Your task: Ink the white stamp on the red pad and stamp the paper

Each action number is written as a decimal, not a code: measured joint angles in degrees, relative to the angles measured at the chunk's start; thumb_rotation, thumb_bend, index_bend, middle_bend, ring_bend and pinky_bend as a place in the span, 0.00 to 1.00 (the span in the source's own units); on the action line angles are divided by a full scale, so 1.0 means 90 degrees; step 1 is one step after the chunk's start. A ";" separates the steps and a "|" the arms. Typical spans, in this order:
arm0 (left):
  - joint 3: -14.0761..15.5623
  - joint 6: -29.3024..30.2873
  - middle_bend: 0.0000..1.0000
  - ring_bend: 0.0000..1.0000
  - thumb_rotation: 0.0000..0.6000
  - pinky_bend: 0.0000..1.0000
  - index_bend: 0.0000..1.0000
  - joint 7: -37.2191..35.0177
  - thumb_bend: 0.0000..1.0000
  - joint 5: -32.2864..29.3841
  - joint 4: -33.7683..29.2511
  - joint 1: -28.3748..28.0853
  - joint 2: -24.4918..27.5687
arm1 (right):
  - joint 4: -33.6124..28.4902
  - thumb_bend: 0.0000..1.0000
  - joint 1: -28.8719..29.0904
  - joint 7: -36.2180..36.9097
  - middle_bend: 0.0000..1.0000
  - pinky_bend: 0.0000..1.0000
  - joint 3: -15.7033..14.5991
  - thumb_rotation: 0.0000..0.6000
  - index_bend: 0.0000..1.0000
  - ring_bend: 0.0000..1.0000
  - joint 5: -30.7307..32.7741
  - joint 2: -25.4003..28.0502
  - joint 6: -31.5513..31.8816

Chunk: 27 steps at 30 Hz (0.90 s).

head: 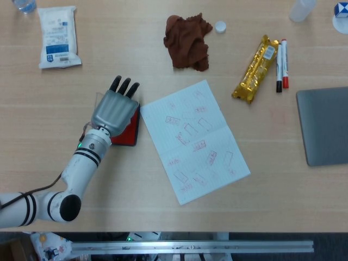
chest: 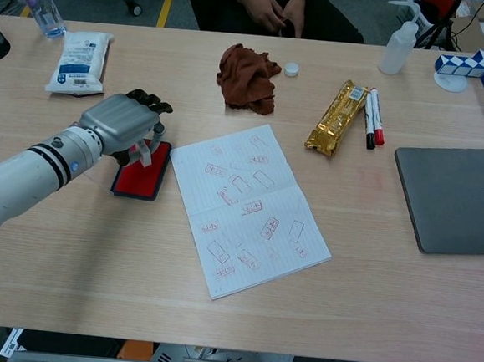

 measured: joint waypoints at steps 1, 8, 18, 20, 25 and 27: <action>-0.0002 0.0000 0.09 0.00 1.00 0.01 0.61 0.0008 0.35 -0.0003 0.0001 -0.0003 -0.0001 | 0.0005 0.22 -0.0001 0.0004 0.47 0.35 0.0002 1.00 0.41 0.33 0.0000 -0.0001 0.0002; -0.0006 0.0022 0.09 0.00 1.00 0.01 0.62 0.0019 0.35 0.0000 -0.0071 -0.0003 0.0038 | 0.0034 0.22 -0.0005 0.0026 0.47 0.35 0.0004 1.00 0.41 0.33 -0.0008 -0.0013 0.0006; -0.0099 0.0285 0.09 0.00 1.00 0.01 0.62 -0.0087 0.35 0.0335 -0.0902 0.0023 0.0478 | 0.0078 0.22 0.0049 0.0071 0.47 0.35 0.0009 1.00 0.41 0.33 -0.0048 -0.0063 -0.0053; -0.0111 0.0330 0.09 0.00 1.00 0.01 0.62 -0.0094 0.35 0.0413 -0.1093 0.0022 0.0562 | 0.0091 0.22 0.0058 0.0083 0.47 0.35 0.0007 1.00 0.41 0.33 -0.0054 -0.0077 -0.0067; -0.0123 0.0382 0.09 0.00 1.00 0.01 0.62 -0.0032 0.35 0.0514 -0.1432 -0.0019 0.0633 | 0.0116 0.22 0.0061 0.0105 0.47 0.35 0.0002 1.00 0.41 0.33 -0.0060 -0.0080 -0.0071; -0.0115 0.0378 0.09 0.00 1.00 0.01 0.62 0.0024 0.35 0.0499 -0.1455 -0.0044 0.0566 | 0.0115 0.22 0.0053 0.0109 0.47 0.35 0.0002 1.00 0.41 0.33 -0.0055 -0.0067 -0.0062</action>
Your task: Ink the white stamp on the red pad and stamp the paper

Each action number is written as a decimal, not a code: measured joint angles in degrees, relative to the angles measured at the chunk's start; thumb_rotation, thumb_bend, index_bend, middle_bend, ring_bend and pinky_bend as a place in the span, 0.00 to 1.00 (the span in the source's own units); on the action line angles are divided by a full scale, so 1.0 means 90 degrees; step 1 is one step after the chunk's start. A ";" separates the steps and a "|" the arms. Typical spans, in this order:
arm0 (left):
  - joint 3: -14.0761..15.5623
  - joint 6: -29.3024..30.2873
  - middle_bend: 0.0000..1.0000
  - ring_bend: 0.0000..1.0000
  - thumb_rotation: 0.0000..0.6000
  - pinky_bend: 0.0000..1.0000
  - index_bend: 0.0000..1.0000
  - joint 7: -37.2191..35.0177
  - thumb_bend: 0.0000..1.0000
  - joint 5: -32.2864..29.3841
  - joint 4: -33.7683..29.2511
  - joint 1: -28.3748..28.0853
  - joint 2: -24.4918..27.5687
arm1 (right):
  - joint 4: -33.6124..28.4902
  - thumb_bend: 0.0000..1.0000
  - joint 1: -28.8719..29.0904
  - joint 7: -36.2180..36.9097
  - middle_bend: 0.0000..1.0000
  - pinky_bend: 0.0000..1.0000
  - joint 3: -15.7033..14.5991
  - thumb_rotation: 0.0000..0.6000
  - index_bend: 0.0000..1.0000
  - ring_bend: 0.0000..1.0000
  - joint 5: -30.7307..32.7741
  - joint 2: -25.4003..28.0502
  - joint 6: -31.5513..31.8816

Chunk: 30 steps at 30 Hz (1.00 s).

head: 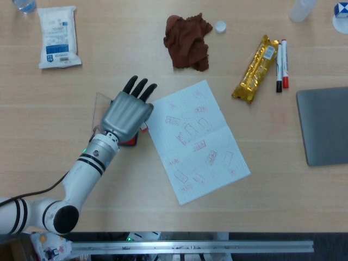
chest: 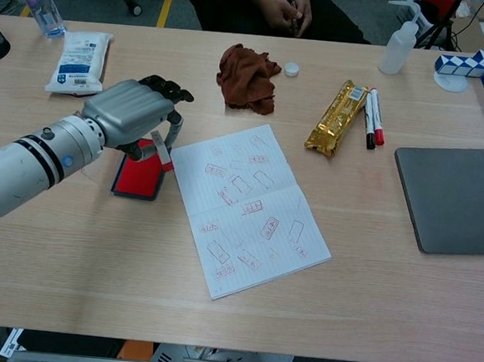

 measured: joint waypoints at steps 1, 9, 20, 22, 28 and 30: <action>0.0004 -0.0003 0.09 0.00 1.00 0.01 0.62 0.0024 0.35 -0.0011 -0.0004 -0.0011 -0.0036 | -0.0001 0.22 -0.0006 0.0003 0.47 0.35 0.0000 1.00 0.41 0.33 0.0002 0.0008 0.0008; -0.0008 -0.0016 0.09 0.00 1.00 0.01 0.62 0.0186 0.35 -0.0164 0.0183 -0.0113 -0.0449 | 0.0002 0.22 -0.0035 0.0032 0.47 0.35 -0.0010 1.00 0.41 0.33 0.0014 0.0016 0.0030; 0.0061 0.0047 0.09 0.00 1.00 0.01 0.62 0.0424 0.35 -0.0315 0.0724 -0.0173 -0.0985 | 0.0069 0.22 -0.0049 0.0131 0.47 0.35 0.0015 1.00 0.41 0.33 0.0057 0.0050 0.0035; 0.0083 0.0073 0.09 0.00 1.00 0.01 0.62 0.0459 0.35 -0.0295 0.0778 -0.0171 -0.1058 | 0.0079 0.22 -0.0048 0.0143 0.47 0.35 0.0016 1.00 0.41 0.33 0.0058 0.0058 0.0028; 0.0100 0.0131 0.09 0.00 1.00 0.01 0.62 0.0516 0.35 -0.0220 0.0851 -0.0164 -0.1226 | 0.0100 0.22 -0.0061 0.0186 0.47 0.35 0.0012 1.00 0.41 0.33 0.0052 0.0076 0.0038; 0.0104 0.0152 0.09 0.00 1.00 0.01 0.62 0.0536 0.35 -0.0191 0.0882 -0.0162 -0.1261 | 0.0108 0.22 -0.0069 0.0201 0.47 0.35 0.0014 1.00 0.41 0.33 0.0058 0.0086 0.0046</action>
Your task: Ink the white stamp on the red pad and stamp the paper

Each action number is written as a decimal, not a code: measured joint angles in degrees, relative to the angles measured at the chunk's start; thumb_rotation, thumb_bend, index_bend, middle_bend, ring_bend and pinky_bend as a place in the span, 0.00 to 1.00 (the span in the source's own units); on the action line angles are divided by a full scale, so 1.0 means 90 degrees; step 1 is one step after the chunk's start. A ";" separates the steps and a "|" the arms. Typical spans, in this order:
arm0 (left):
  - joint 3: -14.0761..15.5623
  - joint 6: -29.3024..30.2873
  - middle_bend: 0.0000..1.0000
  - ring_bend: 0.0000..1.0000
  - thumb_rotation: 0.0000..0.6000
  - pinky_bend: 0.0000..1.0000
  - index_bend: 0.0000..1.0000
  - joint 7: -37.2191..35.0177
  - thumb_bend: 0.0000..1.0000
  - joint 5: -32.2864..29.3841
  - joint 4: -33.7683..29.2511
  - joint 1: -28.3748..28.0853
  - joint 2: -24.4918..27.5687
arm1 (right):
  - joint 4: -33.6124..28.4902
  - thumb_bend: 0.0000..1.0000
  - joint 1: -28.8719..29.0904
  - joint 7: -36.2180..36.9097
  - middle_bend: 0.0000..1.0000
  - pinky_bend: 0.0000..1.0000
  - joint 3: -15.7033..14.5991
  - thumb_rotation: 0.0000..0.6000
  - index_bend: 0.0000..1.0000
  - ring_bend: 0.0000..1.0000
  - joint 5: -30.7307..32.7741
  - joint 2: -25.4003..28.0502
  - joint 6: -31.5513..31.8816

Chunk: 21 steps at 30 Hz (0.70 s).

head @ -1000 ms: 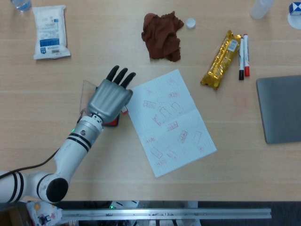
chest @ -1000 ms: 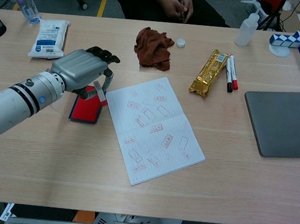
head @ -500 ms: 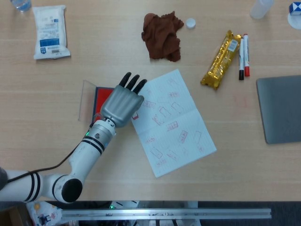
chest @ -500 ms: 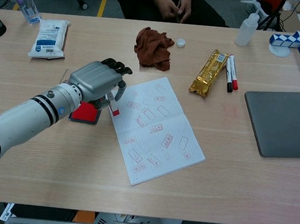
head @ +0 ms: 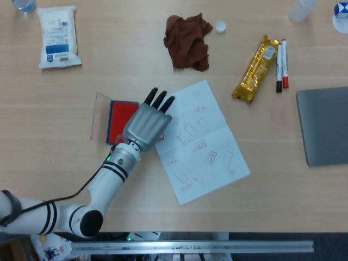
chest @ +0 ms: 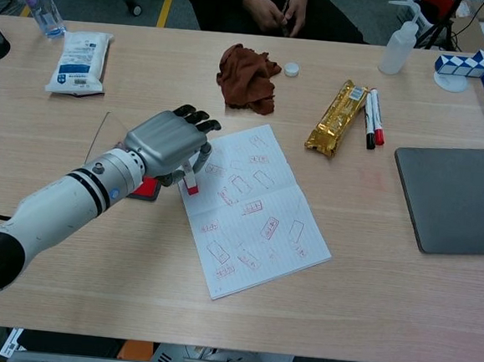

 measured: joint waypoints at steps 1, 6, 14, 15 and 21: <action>0.0004 0.0014 0.09 0.00 1.00 0.01 0.62 0.0013 0.35 0.0020 0.0022 0.0002 -0.0017 | 0.0003 0.22 -0.0004 0.0008 0.47 0.35 0.0000 1.00 0.41 0.33 0.0001 0.0005 0.0004; 0.0061 0.0047 0.09 0.00 1.00 0.01 0.62 0.0033 0.35 0.0110 0.0145 0.0042 -0.0127 | 0.0025 0.22 -0.0018 0.0042 0.47 0.35 0.0004 1.00 0.41 0.33 0.0015 0.0016 0.0011; 0.0137 0.0133 0.09 0.00 1.00 0.01 0.62 0.0008 0.35 0.0330 0.0279 0.0150 -0.0288 | 0.0015 0.22 -0.0019 0.0046 0.47 0.35 0.0011 1.00 0.41 0.33 -0.0007 0.0026 0.0029; 0.0142 0.0138 0.09 0.00 1.00 0.01 0.62 0.0004 0.35 0.0352 0.0291 0.0164 -0.0309 | 0.0018 0.22 -0.0021 0.0052 0.47 0.35 0.0012 1.00 0.41 0.33 -0.0002 0.0027 0.0030; 0.0155 0.0094 0.10 0.00 1.00 0.01 0.62 0.0015 0.35 0.0387 0.0363 0.0214 -0.0400 | 0.0041 0.22 -0.0037 0.0084 0.47 0.35 0.0009 1.00 0.41 0.33 0.0003 0.0032 0.0040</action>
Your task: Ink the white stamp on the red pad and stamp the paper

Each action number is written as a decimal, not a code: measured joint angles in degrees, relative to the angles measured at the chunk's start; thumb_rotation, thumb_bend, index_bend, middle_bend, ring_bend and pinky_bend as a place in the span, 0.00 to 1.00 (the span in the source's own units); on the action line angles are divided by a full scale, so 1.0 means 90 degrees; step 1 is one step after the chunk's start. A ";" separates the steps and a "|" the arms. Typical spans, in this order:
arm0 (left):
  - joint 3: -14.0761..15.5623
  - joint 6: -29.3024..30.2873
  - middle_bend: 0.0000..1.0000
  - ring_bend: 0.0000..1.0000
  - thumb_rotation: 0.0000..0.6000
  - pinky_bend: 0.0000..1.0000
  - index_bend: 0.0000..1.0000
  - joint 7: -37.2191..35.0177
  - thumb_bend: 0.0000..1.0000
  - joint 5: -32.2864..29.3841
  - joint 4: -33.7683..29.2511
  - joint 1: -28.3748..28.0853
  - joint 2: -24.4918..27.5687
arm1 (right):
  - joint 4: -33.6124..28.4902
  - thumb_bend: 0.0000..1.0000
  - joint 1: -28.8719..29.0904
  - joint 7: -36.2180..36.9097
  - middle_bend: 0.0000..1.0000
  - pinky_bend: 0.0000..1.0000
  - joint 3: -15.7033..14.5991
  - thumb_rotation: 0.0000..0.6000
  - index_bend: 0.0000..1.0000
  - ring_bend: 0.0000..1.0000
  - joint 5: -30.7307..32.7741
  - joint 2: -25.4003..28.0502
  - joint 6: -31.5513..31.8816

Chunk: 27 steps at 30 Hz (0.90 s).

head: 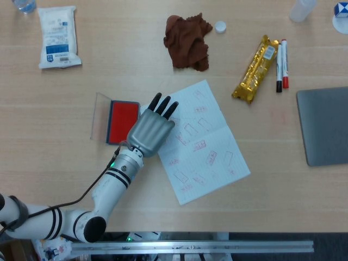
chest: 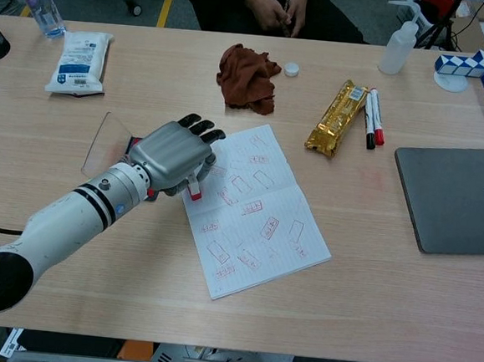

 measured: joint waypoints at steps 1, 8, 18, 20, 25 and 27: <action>0.0001 -0.0007 0.10 0.00 1.00 0.01 0.62 0.0007 0.35 0.0002 0.0012 0.0007 -0.0010 | 0.0006 0.22 -0.0004 0.0007 0.47 0.35 0.0001 1.00 0.41 0.33 0.0005 0.0001 0.0004; -0.0006 -0.0049 0.10 0.00 1.00 0.01 0.63 0.0016 0.35 0.0017 0.0076 0.0053 -0.0078 | 0.0053 0.21 -0.0022 0.0053 0.47 0.35 -0.0003 1.00 0.41 0.33 0.0017 -0.0004 0.0005; -0.0117 -0.0233 0.10 0.00 1.00 0.01 0.63 0.0116 0.35 -0.0106 0.0242 0.0009 -0.0154 | 0.0141 0.22 -0.0063 0.0131 0.47 0.35 -0.0010 1.00 0.41 0.33 0.0033 -0.0033 0.0029; -0.0133 -0.0255 0.10 0.00 1.00 0.01 0.63 0.0131 0.35 -0.0132 0.0257 0.0000 -0.0161 | 0.0153 0.22 -0.0065 0.0142 0.47 0.35 -0.0011 1.00 0.41 0.33 0.0034 -0.0041 0.0028; -0.0163 -0.0298 0.10 0.00 1.00 0.01 0.63 0.0163 0.35 -0.0204 0.0290 -0.0009 -0.0170 | 0.0166 0.22 -0.0066 0.0151 0.47 0.35 -0.0002 1.00 0.41 0.33 0.0028 -0.0044 0.0037; -0.0158 -0.0303 0.10 0.00 1.00 0.01 0.63 0.0166 0.35 -0.0212 0.0294 -0.0002 -0.0168 | 0.0163 0.22 -0.0067 0.0148 0.47 0.35 0.0000 1.00 0.41 0.33 0.0027 -0.0042 0.0038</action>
